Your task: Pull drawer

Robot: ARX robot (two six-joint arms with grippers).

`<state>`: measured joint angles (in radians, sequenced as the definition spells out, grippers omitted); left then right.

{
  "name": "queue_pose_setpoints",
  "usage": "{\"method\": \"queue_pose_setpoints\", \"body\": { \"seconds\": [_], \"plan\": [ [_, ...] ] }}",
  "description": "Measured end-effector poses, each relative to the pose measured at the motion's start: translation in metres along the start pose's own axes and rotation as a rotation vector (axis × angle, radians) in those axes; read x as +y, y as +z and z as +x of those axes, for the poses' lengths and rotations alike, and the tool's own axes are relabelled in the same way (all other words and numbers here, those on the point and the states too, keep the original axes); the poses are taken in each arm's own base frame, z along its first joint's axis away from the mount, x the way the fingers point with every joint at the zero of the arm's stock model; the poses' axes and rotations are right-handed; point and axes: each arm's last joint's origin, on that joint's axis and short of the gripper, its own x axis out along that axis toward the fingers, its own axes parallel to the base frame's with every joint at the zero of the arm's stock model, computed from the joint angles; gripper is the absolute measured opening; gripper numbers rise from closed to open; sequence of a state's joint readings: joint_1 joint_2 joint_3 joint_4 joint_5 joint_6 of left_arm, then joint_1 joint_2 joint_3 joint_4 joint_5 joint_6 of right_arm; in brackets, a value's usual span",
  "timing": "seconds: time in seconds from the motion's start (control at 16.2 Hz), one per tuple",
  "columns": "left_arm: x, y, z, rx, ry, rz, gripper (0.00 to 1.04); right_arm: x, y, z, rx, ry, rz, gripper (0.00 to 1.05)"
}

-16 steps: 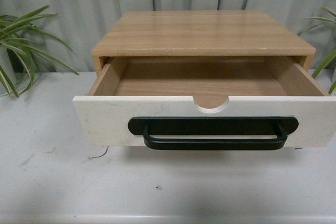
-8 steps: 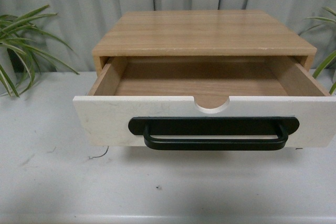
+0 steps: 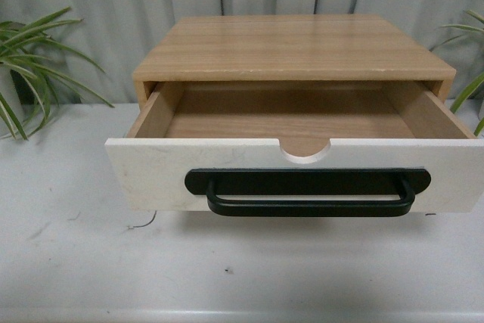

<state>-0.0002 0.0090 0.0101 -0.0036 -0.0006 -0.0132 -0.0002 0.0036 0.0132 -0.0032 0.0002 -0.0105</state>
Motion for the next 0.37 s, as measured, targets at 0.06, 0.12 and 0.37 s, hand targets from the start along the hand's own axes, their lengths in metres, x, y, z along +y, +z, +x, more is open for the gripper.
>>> {"method": "queue_pose_setpoints", "body": {
  "seconds": [0.06, 0.12, 0.37],
  "plan": [
    [0.0000, 0.0000, 0.0000, 0.000, 0.000, 0.000, 0.98, 0.0000, 0.0000, 0.0000, 0.000, 0.000, 0.000, 0.98],
    [0.0000, 0.0000, 0.0000, 0.000, 0.000, 0.000, 0.98, 0.0000, 0.0000, 0.0000, 0.000, 0.000, 0.000, 0.98],
    [0.0000, 0.0000, 0.0000, 0.000, 0.000, 0.000, 0.98, 0.0000, 0.0000, 0.0000, 0.000, 0.000, 0.000, 0.98]
  ]
}}
